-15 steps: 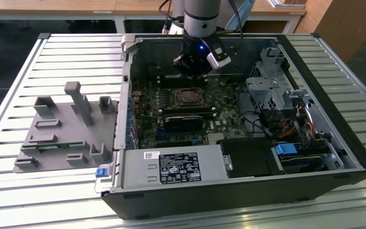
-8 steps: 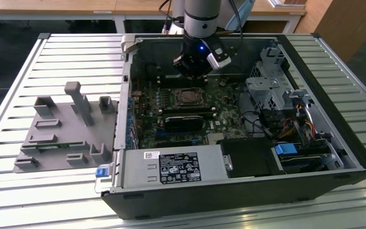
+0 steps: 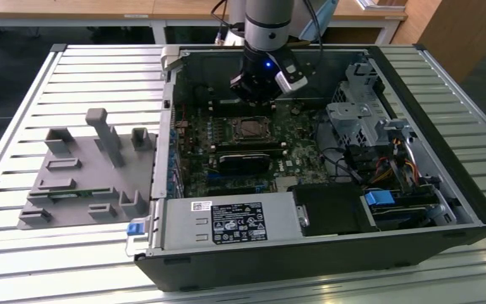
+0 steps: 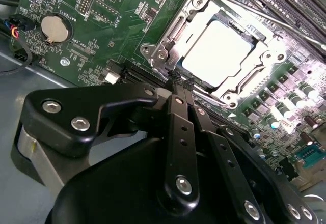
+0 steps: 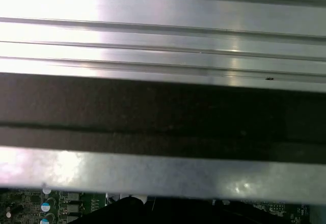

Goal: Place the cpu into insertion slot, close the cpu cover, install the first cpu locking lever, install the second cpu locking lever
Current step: 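Install the first cpu locking lever, then install the second cpu locking lever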

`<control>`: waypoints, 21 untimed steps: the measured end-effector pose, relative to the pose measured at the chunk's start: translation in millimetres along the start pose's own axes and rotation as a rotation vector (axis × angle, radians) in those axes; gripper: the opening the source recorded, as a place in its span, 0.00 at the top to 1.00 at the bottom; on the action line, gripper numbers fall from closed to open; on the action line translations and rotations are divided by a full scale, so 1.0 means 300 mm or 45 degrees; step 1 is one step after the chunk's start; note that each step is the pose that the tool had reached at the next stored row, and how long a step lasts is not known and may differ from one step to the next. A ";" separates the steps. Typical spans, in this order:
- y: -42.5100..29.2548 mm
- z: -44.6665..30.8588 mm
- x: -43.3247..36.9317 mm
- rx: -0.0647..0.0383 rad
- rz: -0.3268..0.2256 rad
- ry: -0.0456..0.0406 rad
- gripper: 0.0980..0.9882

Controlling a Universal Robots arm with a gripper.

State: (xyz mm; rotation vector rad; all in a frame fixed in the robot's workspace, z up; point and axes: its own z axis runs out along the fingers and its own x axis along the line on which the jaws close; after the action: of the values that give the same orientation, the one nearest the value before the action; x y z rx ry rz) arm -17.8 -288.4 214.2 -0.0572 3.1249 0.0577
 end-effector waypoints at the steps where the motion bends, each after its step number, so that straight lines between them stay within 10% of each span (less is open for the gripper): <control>1: -0.001 0.000 0.000 0.000 0.000 0.000 0.99; 21: -0.034 -0.001 0.001 0.000 0.000 0.000 0.99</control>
State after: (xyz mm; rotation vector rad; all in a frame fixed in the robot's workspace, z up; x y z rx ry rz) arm -17.7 -298.5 214.2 -0.0571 3.1250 0.0577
